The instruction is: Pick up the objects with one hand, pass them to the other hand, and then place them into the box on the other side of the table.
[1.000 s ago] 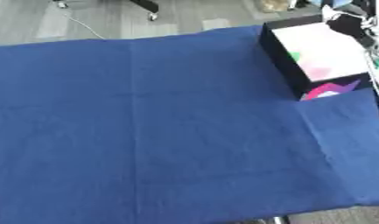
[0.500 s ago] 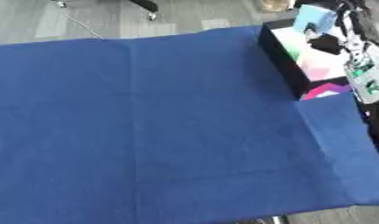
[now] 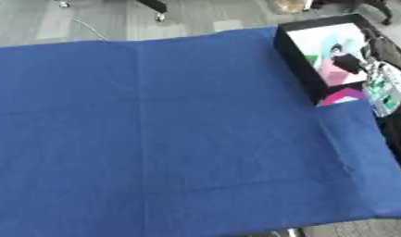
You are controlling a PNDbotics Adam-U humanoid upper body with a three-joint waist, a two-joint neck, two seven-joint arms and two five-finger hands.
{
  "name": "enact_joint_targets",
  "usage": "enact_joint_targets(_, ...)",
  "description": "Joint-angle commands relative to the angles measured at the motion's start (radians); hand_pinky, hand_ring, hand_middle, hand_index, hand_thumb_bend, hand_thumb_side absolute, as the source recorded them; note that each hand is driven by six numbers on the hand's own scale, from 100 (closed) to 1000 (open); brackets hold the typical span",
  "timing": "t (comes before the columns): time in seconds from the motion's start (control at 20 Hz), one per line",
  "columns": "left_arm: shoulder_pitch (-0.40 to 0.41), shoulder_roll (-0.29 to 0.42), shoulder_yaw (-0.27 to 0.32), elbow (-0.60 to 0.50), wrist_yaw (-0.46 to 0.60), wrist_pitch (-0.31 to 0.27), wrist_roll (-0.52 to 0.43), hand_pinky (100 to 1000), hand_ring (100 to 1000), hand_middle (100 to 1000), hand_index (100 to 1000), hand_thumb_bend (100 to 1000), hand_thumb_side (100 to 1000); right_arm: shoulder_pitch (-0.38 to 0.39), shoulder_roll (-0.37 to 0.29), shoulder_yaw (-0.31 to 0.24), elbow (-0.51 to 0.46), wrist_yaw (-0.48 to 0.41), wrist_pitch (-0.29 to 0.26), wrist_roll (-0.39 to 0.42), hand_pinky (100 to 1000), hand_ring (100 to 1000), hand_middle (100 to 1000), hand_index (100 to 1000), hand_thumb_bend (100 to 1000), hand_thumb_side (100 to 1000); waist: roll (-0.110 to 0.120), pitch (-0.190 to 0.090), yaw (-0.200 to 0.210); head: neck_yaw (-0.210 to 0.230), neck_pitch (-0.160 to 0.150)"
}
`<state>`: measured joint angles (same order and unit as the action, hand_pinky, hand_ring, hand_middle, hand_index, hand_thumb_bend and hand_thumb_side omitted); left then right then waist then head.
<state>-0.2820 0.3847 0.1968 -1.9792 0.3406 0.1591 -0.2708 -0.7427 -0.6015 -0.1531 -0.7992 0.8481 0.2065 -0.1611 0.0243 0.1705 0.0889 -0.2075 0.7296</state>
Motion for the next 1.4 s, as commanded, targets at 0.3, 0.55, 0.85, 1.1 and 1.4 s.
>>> enact_joint_targets(0.3,-0.003,0.009,0.016,-0.021,-0.01,-0.001,0.007,796,697,684,866,481,844,-0.007,-0.07,-0.006,0.069,-0.063,-0.107,-0.128,878,862,1000,1000,148,669,-0.003,-0.023,0.002,0.011,0.008)
enact_joint_targets(0.55,0.006,0.003,0.031,-0.021,-0.035,-0.009,0.025,795,697,682,865,473,834,-0.002,-0.094,-0.034,-0.023,-0.134,-0.178,-0.208,859,828,949,1000,130,574,-0.004,-0.024,-0.003,0.058,0.012)
enact_joint_targets(0.85,0.011,-0.008,0.041,-0.021,-0.076,-0.033,0.039,797,699,683,863,462,817,0.063,-0.085,-0.04,-0.182,-0.232,-0.276,-0.307,824,794,878,1000,100,495,-0.008,-0.025,-0.007,0.098,0.013)
enact_joint_targets(1.1,0.01,-0.027,0.053,-0.021,-0.117,-0.077,0.062,796,699,682,861,453,797,0.13,-0.042,-0.02,-0.306,-0.309,-0.353,-0.383,815,784,849,1000,100,436,-0.011,-0.026,-0.009,0.132,0.014)
enact_joint_targets(1.4,0.009,-0.054,0.062,-0.021,-0.173,-0.147,0.105,793,698,681,863,433,797,0.208,0.053,0.037,-0.451,-0.386,-0.442,-0.466,816,765,834,1000,100,443,-0.015,-0.024,-0.021,0.167,0.017)
